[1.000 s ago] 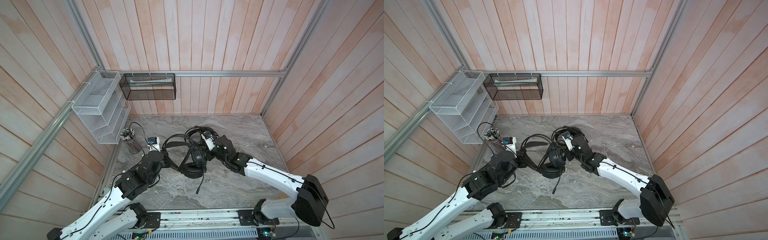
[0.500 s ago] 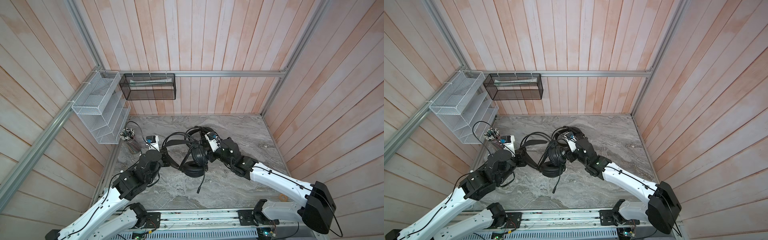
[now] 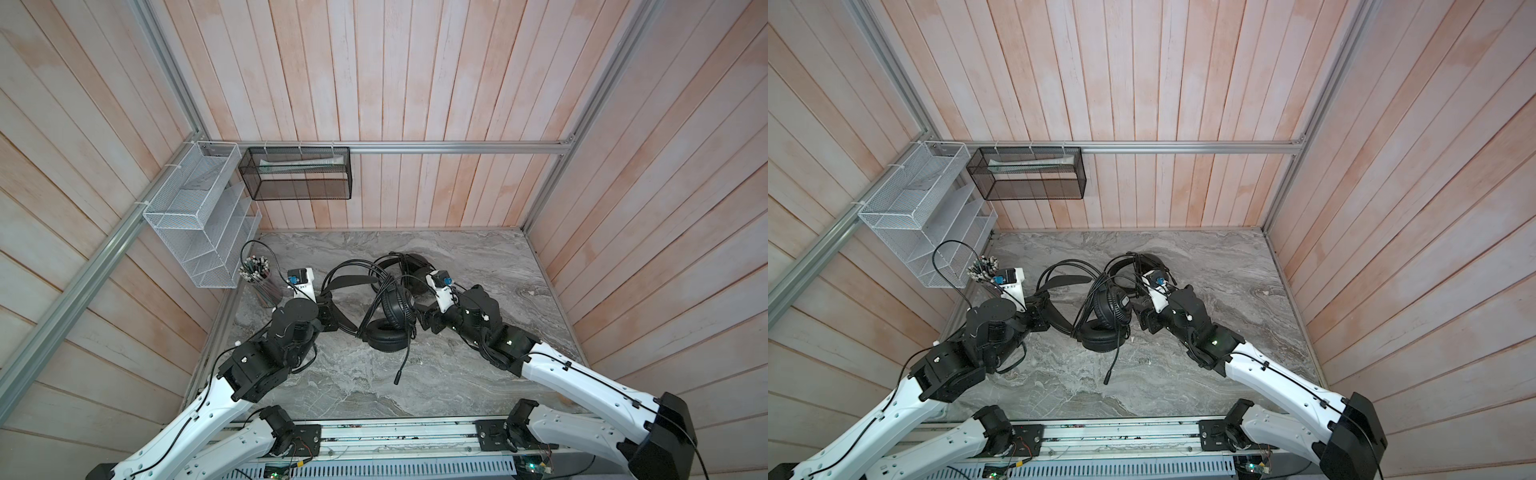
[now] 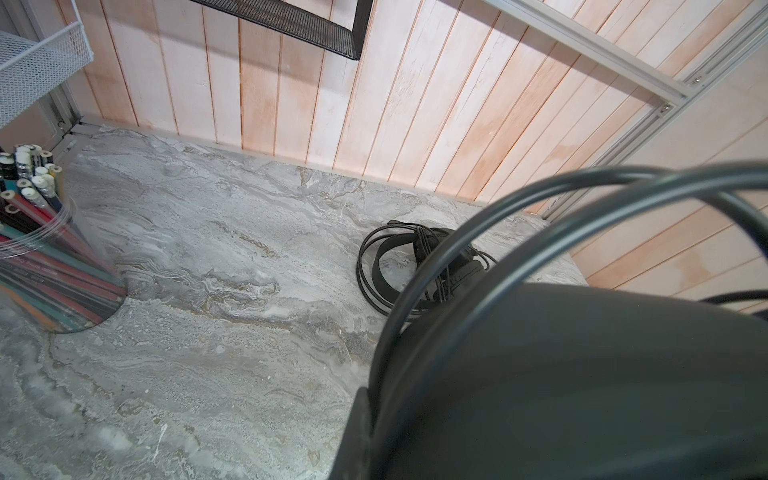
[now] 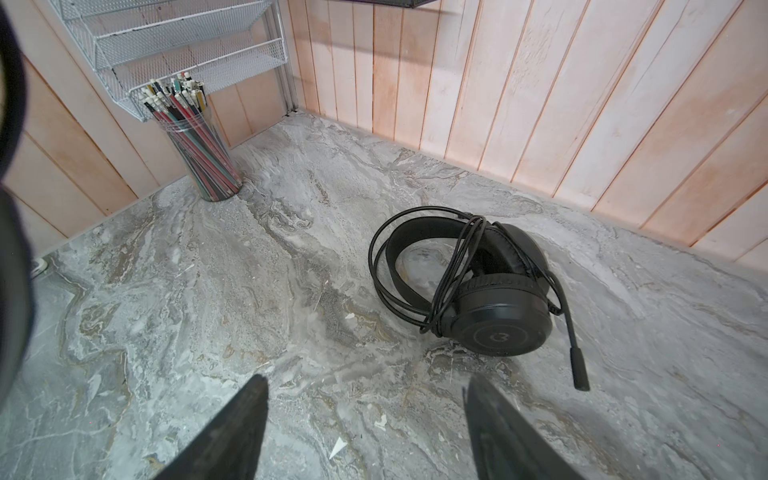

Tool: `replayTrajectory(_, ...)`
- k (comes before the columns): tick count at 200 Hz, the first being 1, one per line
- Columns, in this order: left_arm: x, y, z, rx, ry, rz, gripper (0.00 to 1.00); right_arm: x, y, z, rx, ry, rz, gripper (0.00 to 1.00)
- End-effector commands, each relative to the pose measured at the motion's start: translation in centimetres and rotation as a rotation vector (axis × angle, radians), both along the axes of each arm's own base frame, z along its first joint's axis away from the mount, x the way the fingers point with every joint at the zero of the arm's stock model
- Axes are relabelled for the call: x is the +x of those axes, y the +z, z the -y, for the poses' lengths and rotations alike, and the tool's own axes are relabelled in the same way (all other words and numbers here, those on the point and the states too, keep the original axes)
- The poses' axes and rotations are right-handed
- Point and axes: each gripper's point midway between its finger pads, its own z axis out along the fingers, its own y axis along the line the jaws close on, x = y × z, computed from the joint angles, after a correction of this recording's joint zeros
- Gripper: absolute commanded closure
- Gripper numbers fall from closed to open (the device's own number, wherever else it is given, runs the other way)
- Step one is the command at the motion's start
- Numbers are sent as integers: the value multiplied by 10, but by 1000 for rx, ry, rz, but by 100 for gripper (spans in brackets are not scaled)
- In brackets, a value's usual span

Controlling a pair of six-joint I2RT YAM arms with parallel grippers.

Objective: Wrap the headphones

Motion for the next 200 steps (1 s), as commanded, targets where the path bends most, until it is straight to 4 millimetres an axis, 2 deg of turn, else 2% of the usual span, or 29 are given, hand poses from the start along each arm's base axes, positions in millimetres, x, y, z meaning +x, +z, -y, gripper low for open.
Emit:
replayTrajectory(1,-1,44,1,-113,-4,94,100,-6,4,7,4,-6,-15,8)
replayTrajectory(22,-2,47,0,-111,-2,99,100,-5,5,18,-36,-50,-10,7)
replayTrajectory(40,-2,47,0,-110,-1,101,100,-4,16,26,-34,-81,10,7)
replayTrajectory(54,-2,46,0,-107,-1,98,100,-6,35,32,-4,-95,42,7)
replayTrajectory(81,-2,46,-1,-100,2,100,100,-18,85,41,79,-77,138,9)
replayTrajectory(101,-1,45,-2,-91,7,103,100,-37,116,32,133,41,197,14)
replayTrajectory(126,-1,46,-2,-92,8,103,100,-64,141,22,197,194,255,17)
replayTrajectory(150,-1,44,-3,-90,11,99,100,-73,140,17,188,256,266,17)
replayTrajectory(178,-1,46,-3,-90,11,104,100,-73,135,14,177,269,248,18)
replayTrajectory(200,0,46,-4,-83,14,104,100,-81,142,16,189,296,275,16)
